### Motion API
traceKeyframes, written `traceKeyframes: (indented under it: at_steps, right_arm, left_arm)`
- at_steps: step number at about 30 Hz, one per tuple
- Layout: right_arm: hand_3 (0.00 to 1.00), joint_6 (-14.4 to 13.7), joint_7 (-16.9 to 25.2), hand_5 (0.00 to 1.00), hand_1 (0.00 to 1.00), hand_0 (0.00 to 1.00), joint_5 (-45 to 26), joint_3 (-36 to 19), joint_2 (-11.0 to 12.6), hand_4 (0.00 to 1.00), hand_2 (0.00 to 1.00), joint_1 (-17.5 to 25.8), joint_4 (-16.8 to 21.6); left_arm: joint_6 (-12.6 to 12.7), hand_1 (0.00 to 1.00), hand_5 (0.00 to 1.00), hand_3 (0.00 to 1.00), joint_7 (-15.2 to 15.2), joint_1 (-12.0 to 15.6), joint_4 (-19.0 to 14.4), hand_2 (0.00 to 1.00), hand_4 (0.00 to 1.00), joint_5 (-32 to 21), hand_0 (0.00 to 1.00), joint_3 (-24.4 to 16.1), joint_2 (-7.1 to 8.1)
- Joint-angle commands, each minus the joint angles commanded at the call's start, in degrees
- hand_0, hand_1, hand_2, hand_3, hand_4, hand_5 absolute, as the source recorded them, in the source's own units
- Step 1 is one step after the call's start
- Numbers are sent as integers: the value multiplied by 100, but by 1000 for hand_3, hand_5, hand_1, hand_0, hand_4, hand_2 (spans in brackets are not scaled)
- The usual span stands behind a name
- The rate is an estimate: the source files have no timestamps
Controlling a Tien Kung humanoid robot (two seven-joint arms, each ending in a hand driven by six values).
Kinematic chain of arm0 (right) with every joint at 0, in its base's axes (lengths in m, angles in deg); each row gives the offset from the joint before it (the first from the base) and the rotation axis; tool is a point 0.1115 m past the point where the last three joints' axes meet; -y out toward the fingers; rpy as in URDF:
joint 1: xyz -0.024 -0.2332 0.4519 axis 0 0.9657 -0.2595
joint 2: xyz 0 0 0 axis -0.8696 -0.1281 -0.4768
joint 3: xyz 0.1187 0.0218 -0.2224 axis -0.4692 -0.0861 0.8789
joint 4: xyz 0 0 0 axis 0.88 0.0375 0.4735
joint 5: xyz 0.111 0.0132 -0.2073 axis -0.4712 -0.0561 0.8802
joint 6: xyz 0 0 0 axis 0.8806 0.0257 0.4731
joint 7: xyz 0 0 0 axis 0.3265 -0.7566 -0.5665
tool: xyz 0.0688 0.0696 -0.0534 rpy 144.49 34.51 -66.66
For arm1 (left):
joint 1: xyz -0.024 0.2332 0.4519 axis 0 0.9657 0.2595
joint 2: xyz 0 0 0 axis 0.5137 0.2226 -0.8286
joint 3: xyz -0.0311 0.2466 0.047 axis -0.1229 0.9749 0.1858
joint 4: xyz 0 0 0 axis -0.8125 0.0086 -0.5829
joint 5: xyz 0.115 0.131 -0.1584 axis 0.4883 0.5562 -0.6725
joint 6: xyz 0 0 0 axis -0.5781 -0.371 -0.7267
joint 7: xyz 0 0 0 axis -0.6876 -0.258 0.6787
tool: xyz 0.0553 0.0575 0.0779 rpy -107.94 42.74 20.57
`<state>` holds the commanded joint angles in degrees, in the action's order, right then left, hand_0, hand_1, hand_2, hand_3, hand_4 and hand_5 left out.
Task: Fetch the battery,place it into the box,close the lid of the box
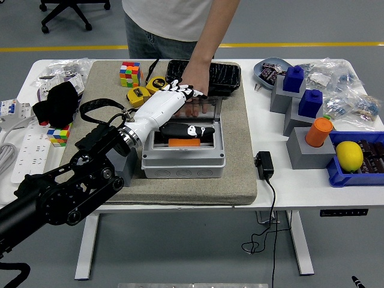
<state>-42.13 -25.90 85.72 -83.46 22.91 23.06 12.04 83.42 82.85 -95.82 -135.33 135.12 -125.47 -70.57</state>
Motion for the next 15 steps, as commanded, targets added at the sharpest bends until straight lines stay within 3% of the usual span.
traceKeyframes:
  at_steps: [4, 15]
  right_arm:
    - [773, 2, 3, 998, 787, 844, -7, -1, -3, 998, 765, 4, 0]
    - [773, 0, 4, 998, 785, 841, -37, 0, 1, 998, 765, 2, 0]
  left_arm:
    - [-52, 865, 871, 778, -52, 19, -96, 789, 998, -65, 998, 106, 77]
    - [-150, 858, 871, 776, -264, 172, -846, 786, 998, -72, 998, 537, 386]
